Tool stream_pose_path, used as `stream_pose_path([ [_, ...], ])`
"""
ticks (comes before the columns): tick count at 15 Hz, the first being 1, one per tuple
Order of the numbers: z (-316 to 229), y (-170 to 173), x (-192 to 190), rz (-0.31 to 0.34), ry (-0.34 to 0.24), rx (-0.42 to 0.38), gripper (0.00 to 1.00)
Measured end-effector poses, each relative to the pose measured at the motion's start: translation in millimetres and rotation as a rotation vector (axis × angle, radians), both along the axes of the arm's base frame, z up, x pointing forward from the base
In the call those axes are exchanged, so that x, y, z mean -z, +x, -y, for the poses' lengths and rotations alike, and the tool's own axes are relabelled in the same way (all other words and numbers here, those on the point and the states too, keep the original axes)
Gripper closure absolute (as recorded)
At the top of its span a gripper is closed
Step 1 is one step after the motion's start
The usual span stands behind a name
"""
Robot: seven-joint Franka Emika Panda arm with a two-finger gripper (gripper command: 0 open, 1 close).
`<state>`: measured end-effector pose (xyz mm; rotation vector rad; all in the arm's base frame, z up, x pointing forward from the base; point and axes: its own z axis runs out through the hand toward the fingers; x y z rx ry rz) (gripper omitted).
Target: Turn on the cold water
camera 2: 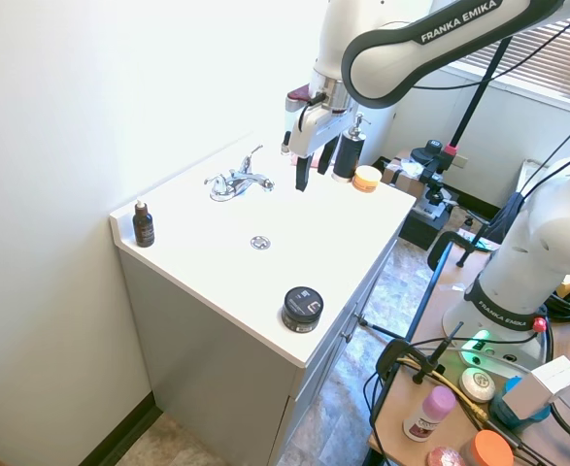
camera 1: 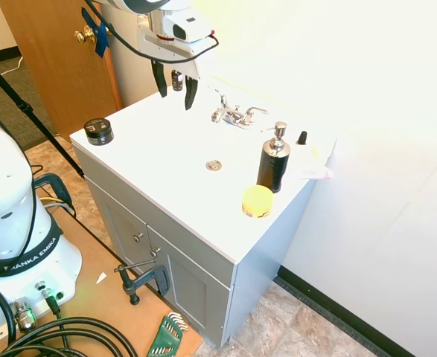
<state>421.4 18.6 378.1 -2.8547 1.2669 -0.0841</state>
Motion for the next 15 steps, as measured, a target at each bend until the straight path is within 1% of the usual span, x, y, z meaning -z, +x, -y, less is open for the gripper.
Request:
stream_pose_path([
  [2,1.9,0.6,0.2,0.003,-0.005,0.005,0.00],
  [3,7.2,3.4,0.0,0.018,-0.017,0.019,0.00],
  [5,25.6,18.4,-1.6,0.061,-0.055,0.080,0.00],
  [7,46.3,45.2,-3.1,0.108,-0.108,0.165,0.00],
  [9,63.2,79.6,-1.0,0.158,-0.177,0.274,0.00],
  [11,73.4,111.3,5.4,0.203,-0.240,0.358,0.00],
  [14,83.8,143.3,23.4,0.258,-0.320,0.415,0.00],
  [15,89.2,150.0,32.8,0.272,-0.337,0.426,0.00],
])
